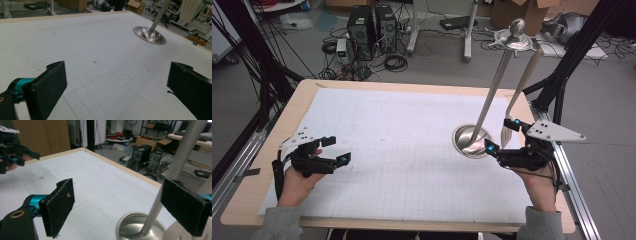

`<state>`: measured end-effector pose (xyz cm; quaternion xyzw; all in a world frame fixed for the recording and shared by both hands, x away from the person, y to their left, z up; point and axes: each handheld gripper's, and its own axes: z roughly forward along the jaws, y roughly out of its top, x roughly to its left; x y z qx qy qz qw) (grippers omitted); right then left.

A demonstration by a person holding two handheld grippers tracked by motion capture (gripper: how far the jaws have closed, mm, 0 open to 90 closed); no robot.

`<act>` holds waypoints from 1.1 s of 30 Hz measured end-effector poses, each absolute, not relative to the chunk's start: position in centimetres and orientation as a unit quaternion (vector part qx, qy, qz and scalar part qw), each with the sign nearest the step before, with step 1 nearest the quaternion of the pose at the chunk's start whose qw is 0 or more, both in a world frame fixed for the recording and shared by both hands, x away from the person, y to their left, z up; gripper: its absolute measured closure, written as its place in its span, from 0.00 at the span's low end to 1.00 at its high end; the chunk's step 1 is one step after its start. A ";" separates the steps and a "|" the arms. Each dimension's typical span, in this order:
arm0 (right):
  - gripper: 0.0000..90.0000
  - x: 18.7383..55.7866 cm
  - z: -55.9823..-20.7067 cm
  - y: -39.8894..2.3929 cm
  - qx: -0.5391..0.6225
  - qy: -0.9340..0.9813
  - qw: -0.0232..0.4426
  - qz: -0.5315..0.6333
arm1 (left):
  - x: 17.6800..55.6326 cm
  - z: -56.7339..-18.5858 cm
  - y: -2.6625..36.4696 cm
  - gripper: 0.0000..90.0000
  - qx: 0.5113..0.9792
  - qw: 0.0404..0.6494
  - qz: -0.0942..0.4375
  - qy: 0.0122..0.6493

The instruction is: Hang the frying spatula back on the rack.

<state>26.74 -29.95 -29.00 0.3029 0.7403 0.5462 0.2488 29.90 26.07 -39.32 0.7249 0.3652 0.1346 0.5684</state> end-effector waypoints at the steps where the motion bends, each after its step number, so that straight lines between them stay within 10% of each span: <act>1: 0.13 26.6 -29.3 -29.9 0.298 0.741 0.243 0.550 | 29.9 -39.3 26.1 0.04 0.724 0.570 0.136 0.364; 33: 0.13 27.8 -36.9 -32.1 0.303 0.706 0.154 0.621 | 28.1 -36.3 26.3 0.04 0.696 0.628 0.178 0.298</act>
